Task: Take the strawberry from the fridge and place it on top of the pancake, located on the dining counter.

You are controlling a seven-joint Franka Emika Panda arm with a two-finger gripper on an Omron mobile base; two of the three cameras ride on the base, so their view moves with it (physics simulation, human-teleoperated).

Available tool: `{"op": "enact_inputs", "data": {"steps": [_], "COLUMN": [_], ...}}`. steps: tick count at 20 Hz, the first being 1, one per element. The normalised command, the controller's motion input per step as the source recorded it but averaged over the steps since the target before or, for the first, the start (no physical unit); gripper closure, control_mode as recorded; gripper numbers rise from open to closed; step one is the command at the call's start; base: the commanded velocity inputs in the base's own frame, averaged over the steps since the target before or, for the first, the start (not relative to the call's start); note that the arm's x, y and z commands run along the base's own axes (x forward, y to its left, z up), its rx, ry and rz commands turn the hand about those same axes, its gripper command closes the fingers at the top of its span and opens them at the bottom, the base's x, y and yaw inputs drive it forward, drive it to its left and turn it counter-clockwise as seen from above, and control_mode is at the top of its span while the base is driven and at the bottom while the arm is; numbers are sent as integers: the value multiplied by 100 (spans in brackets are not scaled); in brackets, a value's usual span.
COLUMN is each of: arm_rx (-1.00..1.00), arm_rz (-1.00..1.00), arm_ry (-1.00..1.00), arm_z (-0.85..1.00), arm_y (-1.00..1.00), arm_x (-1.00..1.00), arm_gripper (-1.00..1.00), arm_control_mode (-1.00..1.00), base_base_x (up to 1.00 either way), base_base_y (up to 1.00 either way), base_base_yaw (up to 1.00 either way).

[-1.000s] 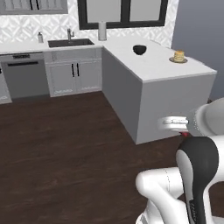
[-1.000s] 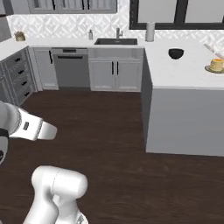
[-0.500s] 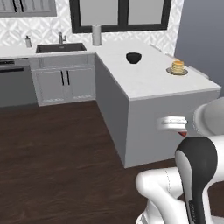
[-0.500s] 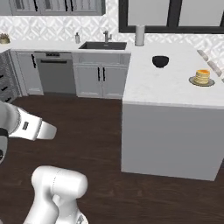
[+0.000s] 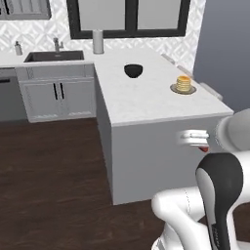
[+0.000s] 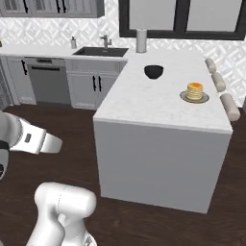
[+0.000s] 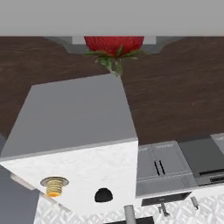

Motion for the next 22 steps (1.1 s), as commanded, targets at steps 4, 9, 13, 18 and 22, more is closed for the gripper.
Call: {"op": "enact_inputs", "data": {"steps": [4, 9, 13, 18, 22], "arm_rx": [0, 0, 0, 0, 0], "arm_rz": [0, 0, 0, 0, 0], "arm_ry": [0, 0, 0, 0, 0], "arm_z": [0, 0, 0, 0, 0], "arm_y": [0, 0, 0, 0, 0], "arm_x": [0, 0, 0, 0, 0], "arm_gripper": [100, 100, 100, 100, 100], "arm_control_mode": [100, 100, 100, 100, 100], "base_base_x": [82, 75, 33, 4, -8], "base_base_y": [-98, -92, -100, -100, -87], "base_base_yaw": [14, 10, 30, 46, 57]}}
